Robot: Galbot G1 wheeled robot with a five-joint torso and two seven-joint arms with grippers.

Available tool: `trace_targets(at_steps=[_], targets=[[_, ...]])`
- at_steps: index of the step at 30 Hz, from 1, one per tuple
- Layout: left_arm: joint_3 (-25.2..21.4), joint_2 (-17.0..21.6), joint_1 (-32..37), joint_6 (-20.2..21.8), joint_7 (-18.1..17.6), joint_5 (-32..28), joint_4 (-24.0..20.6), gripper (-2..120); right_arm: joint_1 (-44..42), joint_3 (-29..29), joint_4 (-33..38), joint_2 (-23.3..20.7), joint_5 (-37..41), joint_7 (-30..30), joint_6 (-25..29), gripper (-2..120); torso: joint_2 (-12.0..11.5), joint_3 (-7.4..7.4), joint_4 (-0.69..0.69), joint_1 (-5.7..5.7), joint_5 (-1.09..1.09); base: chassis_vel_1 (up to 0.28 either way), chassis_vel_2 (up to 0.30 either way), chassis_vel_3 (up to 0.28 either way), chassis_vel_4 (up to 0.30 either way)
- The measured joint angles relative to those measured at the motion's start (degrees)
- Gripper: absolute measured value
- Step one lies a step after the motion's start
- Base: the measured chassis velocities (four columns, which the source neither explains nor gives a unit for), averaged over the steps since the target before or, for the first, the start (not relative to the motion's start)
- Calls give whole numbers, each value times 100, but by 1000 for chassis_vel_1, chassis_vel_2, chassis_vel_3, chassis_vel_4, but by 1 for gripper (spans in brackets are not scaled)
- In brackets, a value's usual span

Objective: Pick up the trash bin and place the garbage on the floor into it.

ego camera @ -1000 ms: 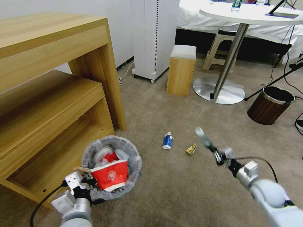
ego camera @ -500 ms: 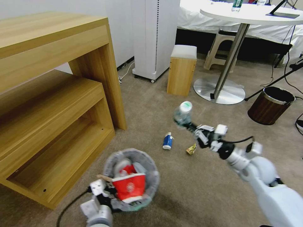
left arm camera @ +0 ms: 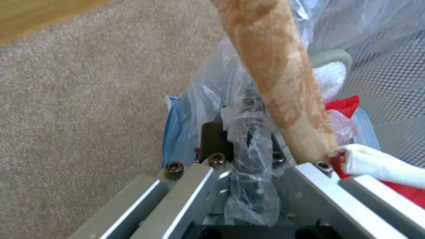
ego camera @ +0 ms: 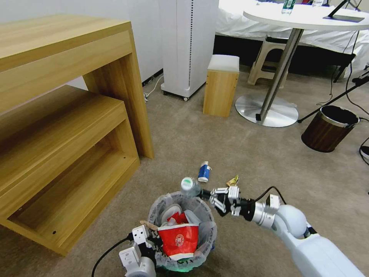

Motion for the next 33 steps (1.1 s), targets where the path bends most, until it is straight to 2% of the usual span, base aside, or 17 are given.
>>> trace_targets(at_steps=[4, 7, 8, 11, 12, 15, 16, 18, 20, 22, 25, 26, 27, 29, 31, 32, 33], targets=[[0, -15, 18, 6, -3, 7, -73, 0, -66, 39, -6, -12, -79, -95, 26, 10, 0, 0, 0, 0, 0, 0, 0, 0, 0], [0, -23, 23, 55, -5, -7, -237, 0, -85, 103, 1, -32, -83, -107, 55, 25, 0, 0, 0, 0, 0, 0, 0, 0, 0], [0, -23, 23, 55, -5, -7, -237, 0, -85, 103, 1, -32, -83, -107, 55, 25, 0, 0, 0, 0, 0, 0, 0, 0, 0], [0, -14, 68, 125, -11, -41, -458, 0, -85, 148, -19, -48, -100, -104, 105, 40, 0, 0, 0, 0, 0, 0, 0, 0, 0], [0, -14, 68, 125, -11, -41, -458, 0, -85, 148, -19, -48, -100, -104, 105, 40, 0, 0, 0, 0, 0, 0, 0, 0, 0], [2, 5, 140, 151, -15, -46, -595, 0, -81, 173, -57, -52, -107, -86, 161, 53, 0, 0, 0, 0, 0, 0, 0, 0, 0], [2, 5, 140, 151, -15, -46, -595, 0, -81, 173, -57, -52, -107, -86, 161, 53, 0, 0, 0, 0, 0, 0, 0, 0, 0], [2, 9, 163, 156, -14, -46, -641, 0, -62, 190, -68, -54, -112, -74, 187, 63, 0, 0, 0, 0, 0, 0, 0, 0, 0], [3, 10, 167, 157, -14, -46, -647, 0, -57, 192, -69, -54, -112, -71, 192, 67, 0, 0, 0, 0, 0, 0, 0, 0, 0], [3, 13, 194, 158, -10, -46, -683, 0, -42, 197, -70, -53, -113, -50, 210, 78, 0, 0, 1, 0, 0, 0, 0, 0, 0], [3, 15, 197, 158, -7, -46, -689, 0, -40, 200, -70, -53, -113, -41, 221, 84, 0, 0, 0, 0, 0, 0, 0, 0, 0], [4, 17, 197, 160, -5, -46, -700, 0, -39, 209, -69, -52, -109, -32, 237, 90, 0, 0, 0, 0, 0, 0, 0, 0, 0], [4, 17, 197, 160, -5, -46, -700, 0, -39, 209, -69, -52, -109, -32, 237, 90, 0, 0, 0, 0, 0, 0, 0, 0, 0], [3, 25, 176, 168, 2, -76, -715, 0, -38, 251, -32, -50, -45, -3, 300, 98, 0, 0, 1, 0, 0, 0, 0, 0, 0], [-65, 29, 142, 193, 10, -148, -716, 0, -34, 290, 35, -50, 89, 106, 351, 100, 0, 0, 0, 0, 0, 0, 0, 0, 0], [-123, 32, 112, 218, 18, -191, -716, 0, -30, 310, 81, -51, 170, 222, 374, 100, 0, 0, 0, 0, -1, 0, 0, 0, 0], [-284, 72, 52, 270, 12, -268, -720, 0, -13, 349, 190, -53, 385, 641, 431, 100, 0, 0, 0, 0, -1, 0, 0, 0, 0]])
